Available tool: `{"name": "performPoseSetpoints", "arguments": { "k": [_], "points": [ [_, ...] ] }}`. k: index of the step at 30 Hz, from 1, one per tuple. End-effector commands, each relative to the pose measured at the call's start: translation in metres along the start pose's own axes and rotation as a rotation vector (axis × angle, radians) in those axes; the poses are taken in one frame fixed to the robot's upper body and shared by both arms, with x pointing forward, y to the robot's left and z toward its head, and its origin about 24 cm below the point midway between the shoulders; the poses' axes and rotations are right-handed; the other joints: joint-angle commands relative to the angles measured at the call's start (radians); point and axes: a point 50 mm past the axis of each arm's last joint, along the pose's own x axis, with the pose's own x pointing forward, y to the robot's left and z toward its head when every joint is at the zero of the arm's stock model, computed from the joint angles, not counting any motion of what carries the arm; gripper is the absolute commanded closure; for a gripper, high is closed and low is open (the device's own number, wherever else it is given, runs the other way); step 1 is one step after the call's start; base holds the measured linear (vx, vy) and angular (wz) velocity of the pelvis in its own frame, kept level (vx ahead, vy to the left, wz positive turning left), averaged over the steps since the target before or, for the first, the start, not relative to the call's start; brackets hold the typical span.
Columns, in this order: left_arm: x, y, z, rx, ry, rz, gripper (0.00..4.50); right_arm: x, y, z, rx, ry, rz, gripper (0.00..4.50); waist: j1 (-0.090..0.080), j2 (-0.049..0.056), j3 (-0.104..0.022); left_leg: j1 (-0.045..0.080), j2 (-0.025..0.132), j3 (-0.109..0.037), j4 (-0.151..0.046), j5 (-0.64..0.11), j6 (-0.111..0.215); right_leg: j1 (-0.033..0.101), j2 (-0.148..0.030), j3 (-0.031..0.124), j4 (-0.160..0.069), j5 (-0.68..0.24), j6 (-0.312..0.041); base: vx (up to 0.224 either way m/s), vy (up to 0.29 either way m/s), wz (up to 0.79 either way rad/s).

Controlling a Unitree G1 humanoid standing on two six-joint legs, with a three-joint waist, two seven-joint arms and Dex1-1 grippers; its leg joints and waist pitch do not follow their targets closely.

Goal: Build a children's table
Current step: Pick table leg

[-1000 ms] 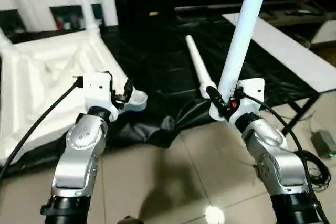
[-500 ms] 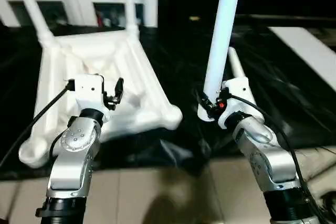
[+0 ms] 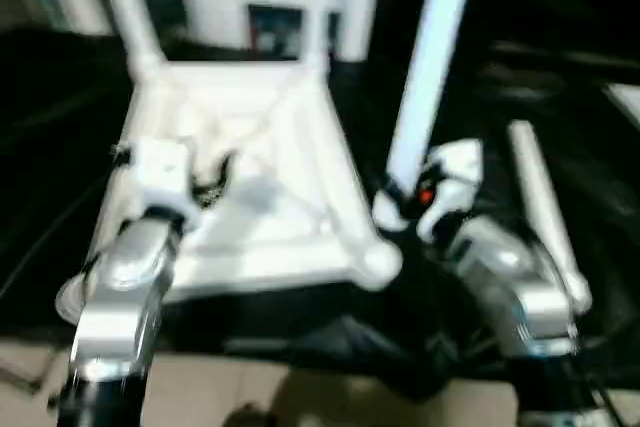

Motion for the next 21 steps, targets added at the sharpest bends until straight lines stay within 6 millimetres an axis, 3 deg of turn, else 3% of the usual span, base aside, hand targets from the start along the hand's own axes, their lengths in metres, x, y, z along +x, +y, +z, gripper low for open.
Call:
{"name": "performPoseSetpoints", "arguments": {
  "k": [1, 2, 3, 5, 6, 7, 8, 9, 11, 13, 14, 15, 16, 17, 19, 21],
  "points": [
    [0.008, -0.010, 0.003, -0.006, -0.005, -0.166, 0.80, -0.004, 0.010, 0.013, -0.012, -0.017, 0.138, 2.61, 0.000, -0.004, -0.053, 0.058, 0.078, -0.022, -0.077, -0.313, -0.045, 0.022, -0.099, 0.055, -0.106, -0.215, -0.201, -0.084, 0.003, 0.08],
    [0.012, -0.010, 0.005, -0.052, 0.009, -0.228, 0.70, -0.007, 0.012, 0.014, -0.027, 0.003, 0.193, 2.61, -0.010, 0.005, -0.047, 0.062, 0.088, -0.015, -0.093, -0.378, -0.054, 0.016, -0.099, 0.052, -0.119, -0.388, -0.173, -0.084, 0.003, 0.08],
    [0.021, -0.010, 0.014, -0.240, 0.027, -0.280, 0.70, -0.011, 0.010, 0.019, -0.016, 0.016, 0.261, 2.61, -0.016, 0.013, -0.047, 0.058, 0.094, -0.019, -0.102, -0.406, -0.074, 0.017, -0.097, 0.046, -0.117, -0.424, -0.162, -0.074, 0.020, -0.04],
    [0.026, -0.011, 0.020, -0.343, 0.032, -0.300, 0.50, -0.013, 0.009, 0.022, 0.001, 0.013, 0.286, 2.61, -0.024, 0.016, -0.053, 0.057, 0.092, -0.020, -0.102, -0.422, -0.097, 0.016, -0.092, 0.037, -0.106, -0.373, -0.179, -0.067, 0.035, -0.11],
    [0.030, -0.014, 0.025, -0.409, 0.040, -0.328, 0.36, -0.014, 0.006, 0.025, 0.010, 0.012, 0.297, 2.61, -0.027, 0.004, -0.053, 0.052, 0.090, -0.018, -0.101, -0.405, -0.085, 0.017, -0.096, 0.038, -0.108, -0.357, -0.187, -0.057, 0.032, -0.10],
    [0.034, -0.016, 0.029, -0.453, 0.064, -0.363, 0.25, -0.014, 0.003, 0.027, 0.007, 0.014, 0.301, 2.61, -0.027, 0.004, -0.053, 0.052, 0.090, -0.018, -0.101, -0.405, -0.085, 0.017, -0.096, 0.038, -0.108, -0.357, -0.187, 0.000, 0.000, 0.00],
    [0.038, -0.018, 0.032, -0.457, 0.077, -0.392, 0.20, -0.014, 0.000, 0.028, 0.009, 0.023, 0.310, 2.61, -0.035, -0.013, -0.053, 0.043, 0.086, -0.011, -0.097, -0.351, -0.054, 0.022, -0.100, 0.040, -0.112, -0.368, -0.181, 0.000, 0.000, 0.00],
    [0.043, -0.024, 0.040, -0.488, 0.065, -0.454, 0.15, -0.015, -0.002, 0.032, 0.004, 0.041, 0.348, 2.61, -0.033, -0.011, -0.055, 0.047, 0.087, -0.006, -0.090, -0.313, -0.038, 0.020, -0.104, 0.042, -0.119, -0.376, -0.182, 0.000, 0.000, 0.00],
    [0.051, -0.035, 0.052, -0.550, 0.032, -0.543, 0.07, -0.018, -0.003, 0.037, 0.013, 0.066, 0.418, 2.61, -0.037, -0.016, -0.054, 0.039, 0.090, -0.002, -0.093, -0.276, -0.020, 0.027, -0.100, 0.039, -0.116, -0.337, -0.197, 0.000, 0.000, 0.00],
    [0.054, -0.042, 0.059, -0.617, 0.004, -0.607, 0.07, -0.019, -0.002, 0.039, 0.034, 0.089, 0.457, 2.61, -0.035, -0.019, -0.055, 0.039, 0.090, 0.000, -0.092, -0.274, -0.012, 0.028, -0.099, 0.037, -0.115, -0.320, -0.207, 0.000, 0.000, 0.00],
    [0.056, -0.053, 0.072, -0.729, -0.048, -0.720, 0.07, -0.020, -0.001, 0.041, 0.053, 0.116, 0.495, 2.61, -0.039, -0.024, -0.056, 0.032, 0.090, 0.004, -0.091, -0.252, 0.003, 0.031, -0.100, 0.037, -0.114, -0.294, -0.212, 0.000, 0.000, 0.00],
    [0.055, -0.056, 0.077, -0.777, -0.067, -0.776, 0.07, -0.020, -0.001, 0.041, 0.054, 0.124, 0.500, 2.61, -0.037, -0.037, -0.061, 0.029, 0.087, 0.008, -0.084, -0.214, 0.013, 0.035, -0.102, 0.034, -0.109, -0.273, -0.222, 0.000, 0.000, 0.00],
    [0.051, -0.061, 0.084, -0.835, -0.090, -0.860, 0.07, -0.017, -0.002, 0.040, 0.060, 0.132, 0.491, 2.61, -0.033, -0.033, -0.062, 0.033, 0.089, 0.010, -0.083, -0.203, 0.020, 0.031, -0.103, 0.036, -0.112, -0.269, -0.224, 0.000, 0.000, 0.00],
    [0.049, -0.063, 0.088, -0.861, -0.099, -0.911, 0.07, -0.016, -0.002, 0.039, 0.068, 0.137, 0.493, 2.61, -0.038, -0.037, -0.061, 0.030, 0.086, 0.013, -0.079, -0.178, 0.026, 0.030, -0.102, 0.034, -0.108, -0.249, -0.243, 0.000, 0.000, 0.00],
    [0.045, -0.069, 0.092, -0.864, -0.075, -0.972, 0.07, -0.016, 0.001, 0.040, 0.090, 0.152, 0.533, 2.61, -0.038, -0.037, -0.061, 0.029, 0.088, 0.013, -0.080, -0.178, 0.031, 0.028, -0.095, 0.032, -0.106, -0.237, -0.246, 0.000, 0.000, 0.00],
    [0.047, -0.073, 0.088, -0.840, -0.022, -0.980, 0.07, -0.019, 0.006, 0.041, 0.101, 0.177, 0.609, 2.61, -0.036, -0.046, -0.062, 0.037, 0.093, 0.021, -0.078, -0.134, 0.076, 0.028, -0.091, 0.036, -0.106, -0.139, -0.251, 0.000, 0.000, 0.00]
  ]
}}
